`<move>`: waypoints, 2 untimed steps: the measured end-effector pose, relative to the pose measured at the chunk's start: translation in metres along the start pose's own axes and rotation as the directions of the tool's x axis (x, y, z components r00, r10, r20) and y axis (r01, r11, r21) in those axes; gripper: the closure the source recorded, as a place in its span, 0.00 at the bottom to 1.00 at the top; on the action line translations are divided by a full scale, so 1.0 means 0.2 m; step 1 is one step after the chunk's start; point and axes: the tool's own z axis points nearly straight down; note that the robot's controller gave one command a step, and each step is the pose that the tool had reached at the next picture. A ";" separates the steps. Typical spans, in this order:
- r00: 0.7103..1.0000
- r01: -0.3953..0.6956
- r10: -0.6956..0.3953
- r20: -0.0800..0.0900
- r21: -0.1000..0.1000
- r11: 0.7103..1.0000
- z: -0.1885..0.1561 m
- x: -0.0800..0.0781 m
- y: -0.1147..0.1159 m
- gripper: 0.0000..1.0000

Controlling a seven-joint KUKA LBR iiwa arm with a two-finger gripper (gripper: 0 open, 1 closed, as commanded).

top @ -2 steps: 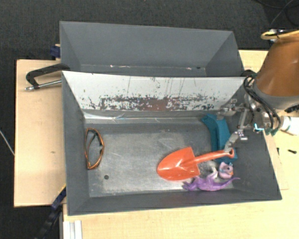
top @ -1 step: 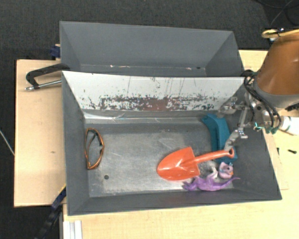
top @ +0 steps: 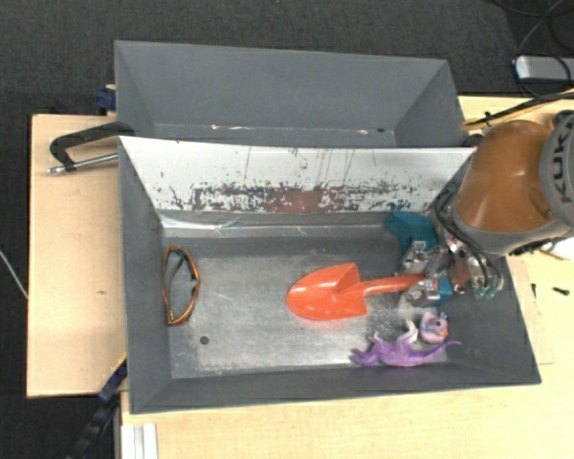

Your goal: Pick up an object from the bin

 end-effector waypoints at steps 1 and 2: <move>1.000 0.000 0.000 0.000 0.000 1.000 0.00 0.00 0.00 1.00; 0.999 0.026 -0.027 0.038 0.014 1.000 -0.85 0.10 -0.04 1.00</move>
Offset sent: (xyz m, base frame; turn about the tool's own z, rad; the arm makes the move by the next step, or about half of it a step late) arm -0.0183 -0.0099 0.1669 -0.0279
